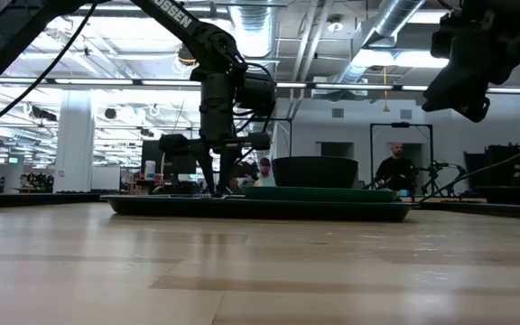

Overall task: Set up tray
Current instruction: Return to Home Position

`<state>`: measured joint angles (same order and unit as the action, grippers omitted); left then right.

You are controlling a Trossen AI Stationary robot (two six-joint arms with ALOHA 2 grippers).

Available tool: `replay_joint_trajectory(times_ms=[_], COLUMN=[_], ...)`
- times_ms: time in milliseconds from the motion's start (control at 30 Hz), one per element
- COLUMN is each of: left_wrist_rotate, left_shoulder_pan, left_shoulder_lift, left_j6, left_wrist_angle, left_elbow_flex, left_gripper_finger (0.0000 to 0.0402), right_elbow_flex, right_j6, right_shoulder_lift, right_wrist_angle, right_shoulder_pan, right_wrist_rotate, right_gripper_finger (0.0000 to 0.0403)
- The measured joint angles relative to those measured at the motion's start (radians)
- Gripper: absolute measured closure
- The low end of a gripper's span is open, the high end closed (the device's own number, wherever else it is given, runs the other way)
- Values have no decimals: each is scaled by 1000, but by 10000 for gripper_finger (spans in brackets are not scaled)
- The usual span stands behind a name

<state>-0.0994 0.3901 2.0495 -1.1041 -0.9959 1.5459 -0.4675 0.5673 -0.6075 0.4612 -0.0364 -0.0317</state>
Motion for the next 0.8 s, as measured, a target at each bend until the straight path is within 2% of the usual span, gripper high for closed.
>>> replay_joint_trajectory(times_ms=[167, 433, 633, 800], left_wrist_rotate=[1, 18, 101, 218], left_shoulder_pan=[0, 0, -14, -52], left_shoulder_lift=[0, 0, -1, -2], left_j6=[3, 31, 144, 231], left_wrist_angle=[0, -9, -109, -222], left_elbow_flex=[0, 17, 148, 322], left_gripper_finger=[345, 345, 345, 345], right_elbow_flex=[0, 0, 0, 1], right_j6=[-27, -51, -144, -242], right_shoulder_lift=[0, 0, 0, 28], right_wrist_angle=[19, 22, 25, 18], right_shoulder_pan=[0, 0, 0, 0], right_wrist_rotate=[-75, -70, 57, 82], right_gripper_finger=[301, 301, 301, 301])
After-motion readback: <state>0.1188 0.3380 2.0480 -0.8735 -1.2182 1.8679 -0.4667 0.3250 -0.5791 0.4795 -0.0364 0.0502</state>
